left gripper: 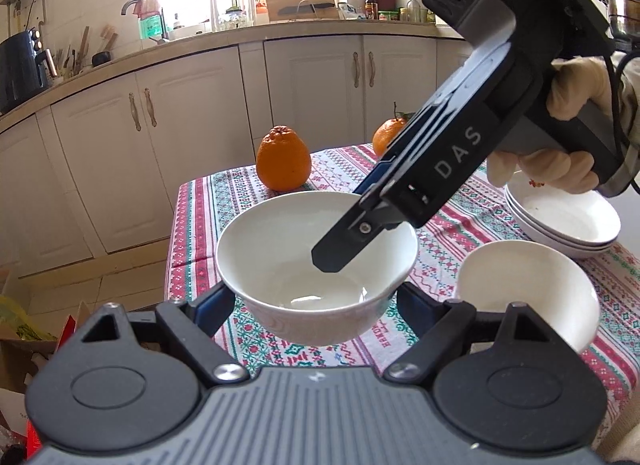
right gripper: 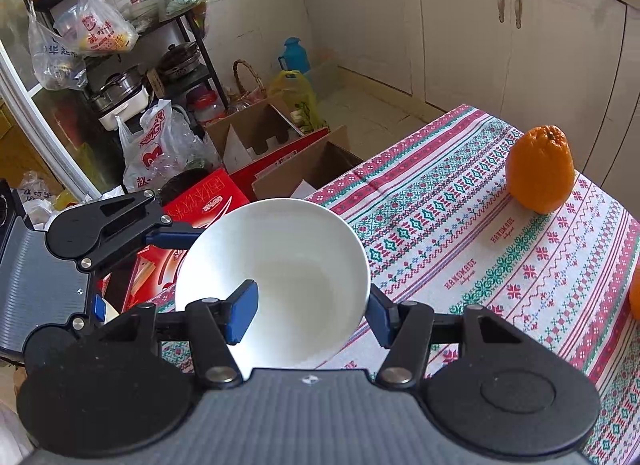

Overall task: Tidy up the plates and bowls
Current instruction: 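Lift the held bowl with the right tool and carry it toward the nested bowls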

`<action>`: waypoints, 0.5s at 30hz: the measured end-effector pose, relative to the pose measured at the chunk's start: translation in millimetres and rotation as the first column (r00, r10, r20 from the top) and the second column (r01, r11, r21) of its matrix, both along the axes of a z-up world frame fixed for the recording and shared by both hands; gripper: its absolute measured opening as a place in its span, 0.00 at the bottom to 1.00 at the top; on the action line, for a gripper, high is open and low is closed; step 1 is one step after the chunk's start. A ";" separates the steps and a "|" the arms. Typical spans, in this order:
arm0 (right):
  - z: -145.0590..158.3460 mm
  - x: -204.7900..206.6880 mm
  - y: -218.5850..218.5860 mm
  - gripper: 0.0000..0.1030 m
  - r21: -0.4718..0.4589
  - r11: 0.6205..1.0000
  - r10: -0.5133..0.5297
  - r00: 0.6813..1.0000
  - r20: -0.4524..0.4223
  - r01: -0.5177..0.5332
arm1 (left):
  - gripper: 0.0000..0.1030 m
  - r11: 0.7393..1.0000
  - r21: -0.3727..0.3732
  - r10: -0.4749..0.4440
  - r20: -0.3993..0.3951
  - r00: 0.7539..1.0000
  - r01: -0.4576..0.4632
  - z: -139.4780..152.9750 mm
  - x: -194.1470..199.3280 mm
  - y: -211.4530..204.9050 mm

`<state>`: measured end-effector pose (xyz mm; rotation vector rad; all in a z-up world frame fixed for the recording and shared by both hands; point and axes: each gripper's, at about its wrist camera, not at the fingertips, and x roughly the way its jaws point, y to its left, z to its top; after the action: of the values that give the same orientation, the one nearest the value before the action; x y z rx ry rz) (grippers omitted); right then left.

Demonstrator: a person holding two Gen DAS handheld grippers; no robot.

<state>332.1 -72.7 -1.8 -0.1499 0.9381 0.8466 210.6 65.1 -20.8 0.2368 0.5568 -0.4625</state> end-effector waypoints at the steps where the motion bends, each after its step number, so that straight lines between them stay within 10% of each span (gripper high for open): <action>1: 1.7 -5.3 -1.6 0.62 0.002 1.000 0.000 1.000 0.002 0.000 | 0.85 1.000 0.001 -0.003 0.001 1.000 0.003 1.5 -5.3 -0.7; 15: 26.5 -65.9 -31.0 0.62 0.013 1.000 -0.005 0.998 0.057 0.005 | 0.85 0.999 -0.003 -0.052 0.011 0.999 0.052 19.6 -47.6 -20.8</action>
<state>266.3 -103.7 24.7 -0.1599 0.8787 0.8393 163.0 44.3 -1.2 0.2511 0.5401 -0.5123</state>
